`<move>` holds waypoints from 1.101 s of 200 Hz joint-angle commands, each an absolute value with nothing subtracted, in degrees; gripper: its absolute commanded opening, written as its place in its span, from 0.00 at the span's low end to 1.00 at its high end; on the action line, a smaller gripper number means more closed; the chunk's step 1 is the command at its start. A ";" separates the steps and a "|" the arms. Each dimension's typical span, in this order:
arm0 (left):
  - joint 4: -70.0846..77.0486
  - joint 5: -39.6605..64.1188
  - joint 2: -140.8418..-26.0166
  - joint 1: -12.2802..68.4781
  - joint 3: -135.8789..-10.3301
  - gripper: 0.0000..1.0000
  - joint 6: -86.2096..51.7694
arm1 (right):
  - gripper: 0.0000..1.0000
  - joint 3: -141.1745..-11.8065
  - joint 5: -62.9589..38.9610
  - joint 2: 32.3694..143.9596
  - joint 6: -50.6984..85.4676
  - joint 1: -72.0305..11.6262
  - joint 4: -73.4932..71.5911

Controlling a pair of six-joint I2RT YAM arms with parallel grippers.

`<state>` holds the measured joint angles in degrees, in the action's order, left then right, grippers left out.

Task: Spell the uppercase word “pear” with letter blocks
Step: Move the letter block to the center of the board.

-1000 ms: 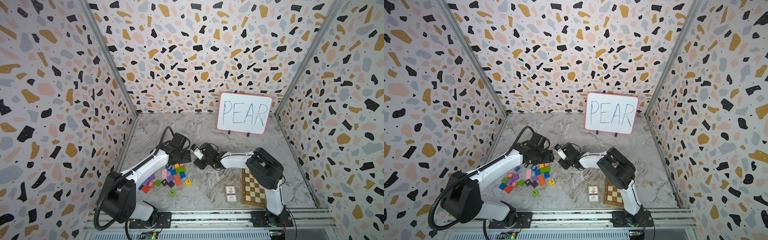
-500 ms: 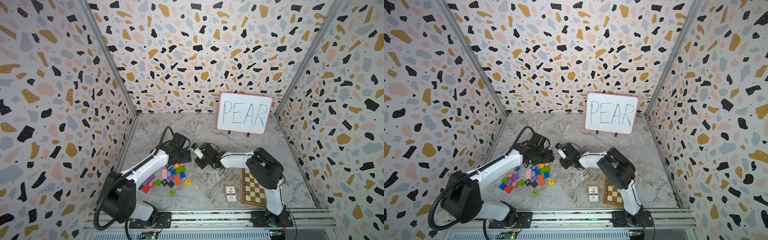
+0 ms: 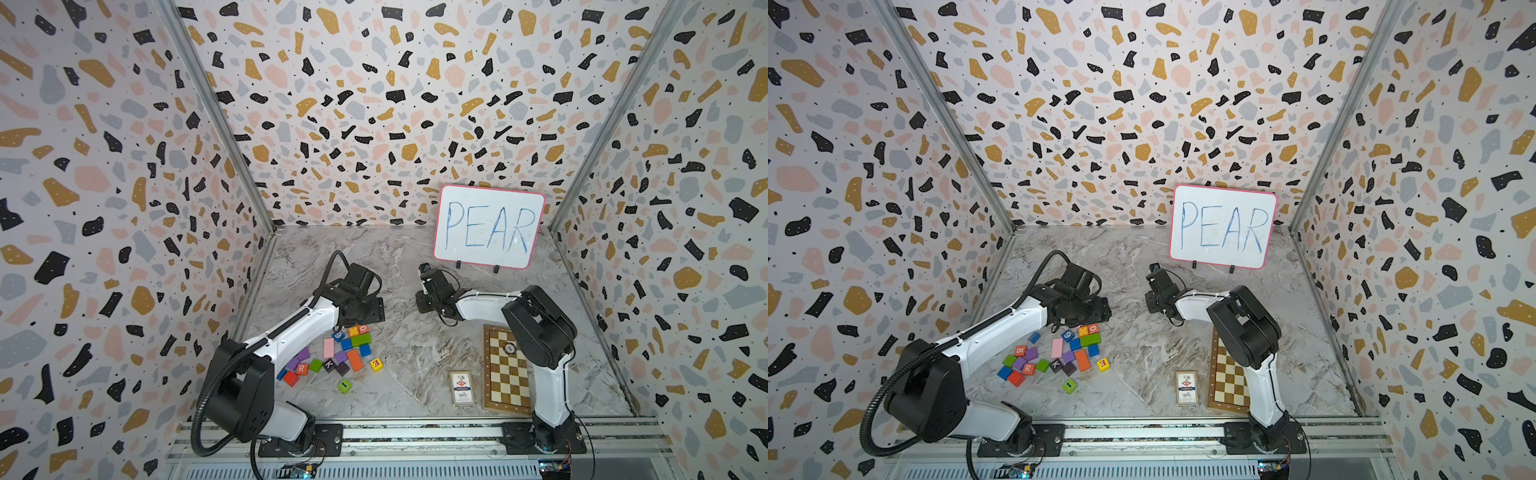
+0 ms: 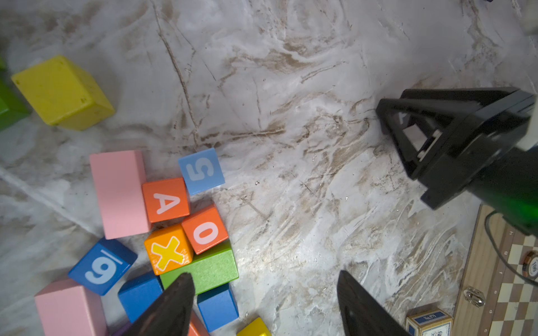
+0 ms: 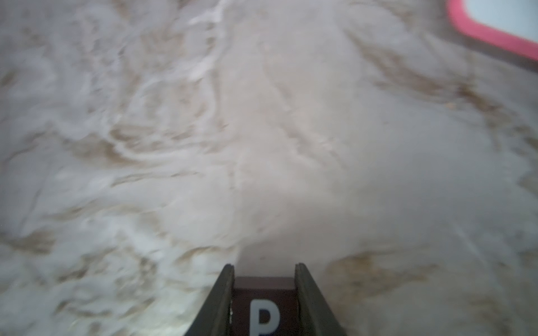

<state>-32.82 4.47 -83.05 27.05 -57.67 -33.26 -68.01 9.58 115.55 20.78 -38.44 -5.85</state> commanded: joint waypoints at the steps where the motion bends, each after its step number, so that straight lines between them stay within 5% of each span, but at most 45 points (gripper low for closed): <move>1: -31.71 5.42 -83.50 26.72 -59.07 0.77 -33.16 | 0.27 -69.37 13.99 114.21 25.84 -37.83 -5.71; 119: -32.26 5.14 -83.66 26.72 -58.22 0.77 -32.09 | 0.37 -74.74 18.73 119.04 30.25 -37.68 0.71; 185: -32.30 4.84 -83.13 26.73 -57.92 0.77 -31.99 | 0.58 -76.24 17.24 118.29 30.09 -37.95 2.96; 220: -32.44 4.46 -82.79 26.76 -57.79 0.78 -31.90 | 0.61 -76.98 15.39 116.87 29.89 -37.93 4.75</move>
<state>-32.62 5.06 -83.40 27.05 -57.69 -32.58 -75.09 16.91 119.28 29.56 -37.63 0.99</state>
